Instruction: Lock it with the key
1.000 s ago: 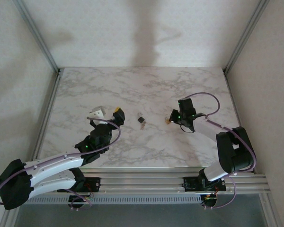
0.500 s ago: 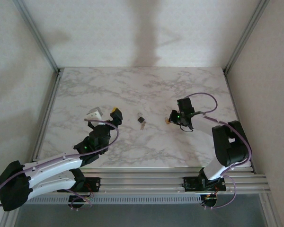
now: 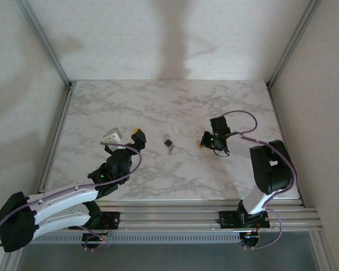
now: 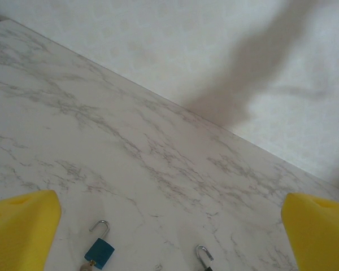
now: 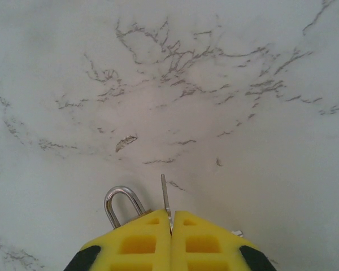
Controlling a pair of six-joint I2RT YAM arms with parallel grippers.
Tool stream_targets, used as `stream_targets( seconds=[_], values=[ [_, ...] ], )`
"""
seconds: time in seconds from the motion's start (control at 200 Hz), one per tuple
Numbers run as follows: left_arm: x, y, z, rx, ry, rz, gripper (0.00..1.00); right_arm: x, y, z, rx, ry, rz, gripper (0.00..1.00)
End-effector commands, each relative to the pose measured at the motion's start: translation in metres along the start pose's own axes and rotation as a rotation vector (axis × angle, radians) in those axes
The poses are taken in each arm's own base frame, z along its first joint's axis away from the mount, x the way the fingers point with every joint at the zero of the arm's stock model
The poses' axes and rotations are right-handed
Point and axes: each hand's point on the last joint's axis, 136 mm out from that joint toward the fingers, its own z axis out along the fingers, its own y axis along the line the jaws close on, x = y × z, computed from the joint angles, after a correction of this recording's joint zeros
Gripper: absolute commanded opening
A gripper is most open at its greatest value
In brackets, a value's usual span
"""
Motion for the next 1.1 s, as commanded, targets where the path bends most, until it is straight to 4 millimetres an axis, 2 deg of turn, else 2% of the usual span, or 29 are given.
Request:
stream_targets(
  seconds=[0.0,0.275,0.706,1.096],
  values=[
    [0.0012,0.008,0.0006,-0.033,-0.007,0.004,1.0,-0.003,0.0009,-0.0001,0.004,0.007,-0.012,0.05],
    [0.004,0.0085,0.0019,-0.039,-0.002,0.014,1.0,-0.0013,-0.0005,0.0005,0.011,0.013,-0.012,0.1],
    [0.005,0.0081,0.0027,-0.041,0.0,0.016,1.0,-0.0008,0.0001,-0.0011,0.006,0.013,-0.011,0.13],
    [0.0057,0.008,0.0028,-0.041,0.004,0.02,1.0,-0.0017,0.0017,-0.0045,0.0,0.009,-0.012,0.19]
  ],
)
